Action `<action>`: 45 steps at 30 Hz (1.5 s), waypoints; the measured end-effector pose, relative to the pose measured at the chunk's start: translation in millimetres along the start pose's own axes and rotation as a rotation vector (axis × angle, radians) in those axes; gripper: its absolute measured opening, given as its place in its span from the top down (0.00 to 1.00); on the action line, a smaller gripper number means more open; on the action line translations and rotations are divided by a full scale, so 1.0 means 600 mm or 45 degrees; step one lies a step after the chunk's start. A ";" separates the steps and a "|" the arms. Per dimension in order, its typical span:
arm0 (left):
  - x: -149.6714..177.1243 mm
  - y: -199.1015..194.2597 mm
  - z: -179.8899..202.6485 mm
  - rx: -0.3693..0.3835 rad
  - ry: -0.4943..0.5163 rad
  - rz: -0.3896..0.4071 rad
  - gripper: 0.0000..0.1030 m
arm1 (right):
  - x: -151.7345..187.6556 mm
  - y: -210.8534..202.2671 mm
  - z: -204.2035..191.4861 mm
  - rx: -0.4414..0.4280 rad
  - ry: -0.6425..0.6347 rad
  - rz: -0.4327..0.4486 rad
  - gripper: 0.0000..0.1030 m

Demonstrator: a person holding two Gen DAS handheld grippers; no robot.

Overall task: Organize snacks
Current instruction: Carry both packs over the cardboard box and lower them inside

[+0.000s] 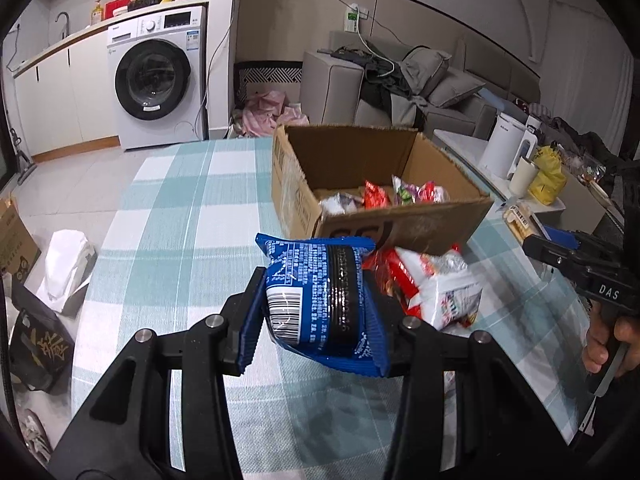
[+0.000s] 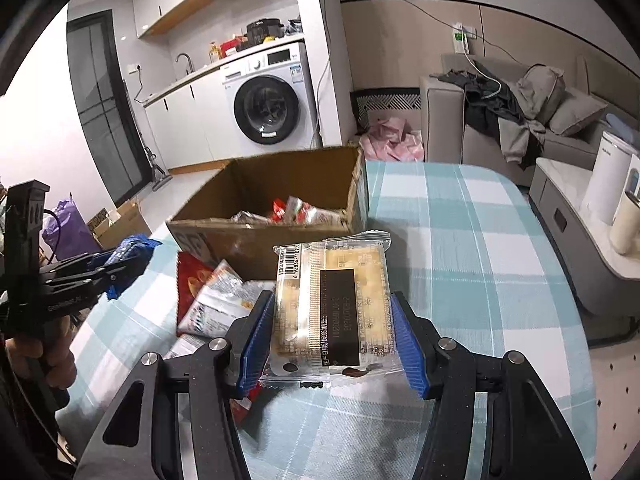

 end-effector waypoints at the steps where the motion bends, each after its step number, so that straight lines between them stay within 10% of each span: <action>1: -0.004 -0.001 0.002 0.005 -0.003 0.004 0.60 | -0.003 -0.001 -0.002 -0.001 -0.003 0.003 0.44; 45: -0.174 0.105 0.108 0.044 0.065 0.058 0.60 | -0.140 0.105 -0.012 -0.103 -0.016 0.054 0.44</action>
Point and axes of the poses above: each gripper's, at about its wrist camera, not at the fingertips, and y roughly the way its jaws point, z to its right, x to its underside, the point moved 8 cm from there along y, roughly the way its jaws point, and after that the axes turned 14 degrees about -x, right-handed, at the moved point
